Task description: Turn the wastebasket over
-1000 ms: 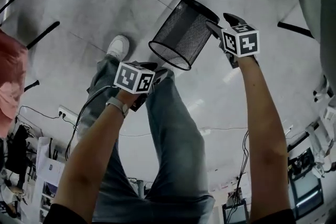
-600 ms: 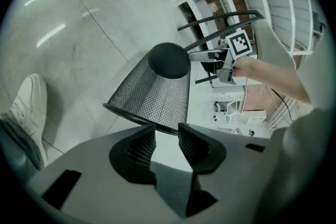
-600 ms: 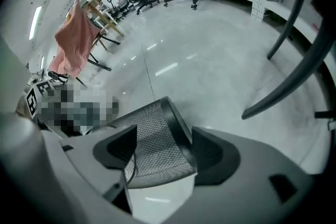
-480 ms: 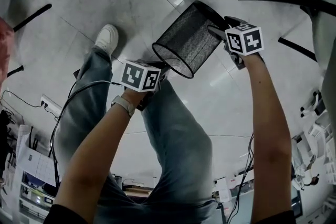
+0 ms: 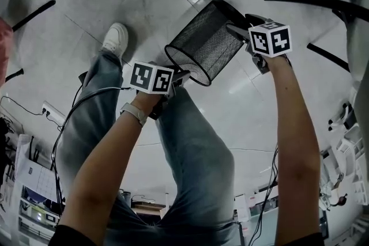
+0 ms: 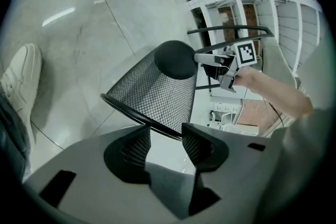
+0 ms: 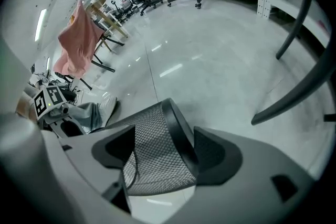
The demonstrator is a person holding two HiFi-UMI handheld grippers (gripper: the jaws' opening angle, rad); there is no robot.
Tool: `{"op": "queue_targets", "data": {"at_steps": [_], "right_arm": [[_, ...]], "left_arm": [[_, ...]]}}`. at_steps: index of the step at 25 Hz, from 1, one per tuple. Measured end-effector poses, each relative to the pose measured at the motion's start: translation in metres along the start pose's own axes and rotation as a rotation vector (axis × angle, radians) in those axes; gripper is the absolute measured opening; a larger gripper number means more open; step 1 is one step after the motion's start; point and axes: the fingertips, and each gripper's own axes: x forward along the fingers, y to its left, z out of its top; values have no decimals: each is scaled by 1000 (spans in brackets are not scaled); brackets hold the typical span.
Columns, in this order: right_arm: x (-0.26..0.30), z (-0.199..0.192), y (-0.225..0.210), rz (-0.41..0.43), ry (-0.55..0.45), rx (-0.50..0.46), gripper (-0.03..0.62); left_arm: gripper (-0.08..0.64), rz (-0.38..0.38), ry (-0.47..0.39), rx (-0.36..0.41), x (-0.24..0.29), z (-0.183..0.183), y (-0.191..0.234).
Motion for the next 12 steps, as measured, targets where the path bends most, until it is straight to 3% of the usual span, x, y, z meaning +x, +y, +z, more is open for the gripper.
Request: {"op": "queue_targets", "data": {"at_steps": [3,7,12], "right_arm": [[0,-1,-3,11,10,21,340],[-10,-2,-9,28,15,122,238],[-31,-1,11,21,-42,86,233]], "left_arm": [[200,-12,12,-23,7,1,1],[212,26,6,20,3,7,8],[213,51,27,119,-10,6,15]]}}
